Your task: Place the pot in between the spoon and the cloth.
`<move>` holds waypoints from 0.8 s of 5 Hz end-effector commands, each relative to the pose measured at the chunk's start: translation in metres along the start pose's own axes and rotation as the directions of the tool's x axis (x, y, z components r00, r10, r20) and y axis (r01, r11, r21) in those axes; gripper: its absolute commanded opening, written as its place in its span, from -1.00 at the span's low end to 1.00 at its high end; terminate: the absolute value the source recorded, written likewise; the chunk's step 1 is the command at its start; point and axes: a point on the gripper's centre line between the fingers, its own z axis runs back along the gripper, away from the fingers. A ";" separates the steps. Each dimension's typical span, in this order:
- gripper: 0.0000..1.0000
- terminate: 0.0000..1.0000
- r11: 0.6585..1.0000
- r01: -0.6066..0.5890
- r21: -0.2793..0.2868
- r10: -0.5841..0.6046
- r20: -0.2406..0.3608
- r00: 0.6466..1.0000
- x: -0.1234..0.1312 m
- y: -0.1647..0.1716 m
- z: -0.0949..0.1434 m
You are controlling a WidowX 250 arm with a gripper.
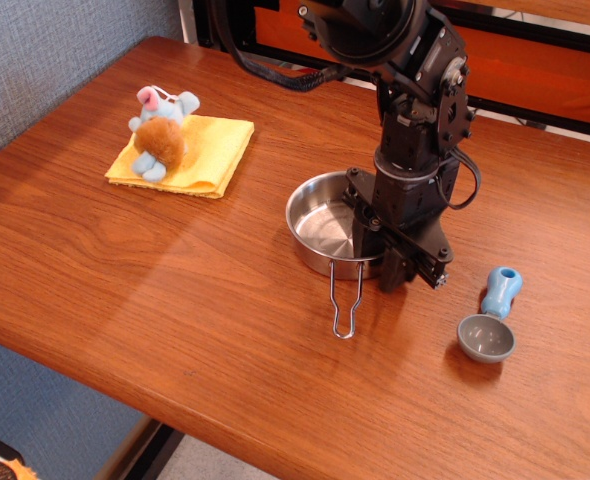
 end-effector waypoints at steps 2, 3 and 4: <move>1.00 -1.00 0.976 -0.219 0.005 0.217 0.104 0.970 -0.010 0.025 0.068; 1.00 -1.00 0.936 -0.349 0.037 0.348 0.035 0.937 -0.024 0.042 0.076; 1.00 -1.00 0.904 -0.420 0.087 0.421 0.004 0.907 -0.032 0.057 0.085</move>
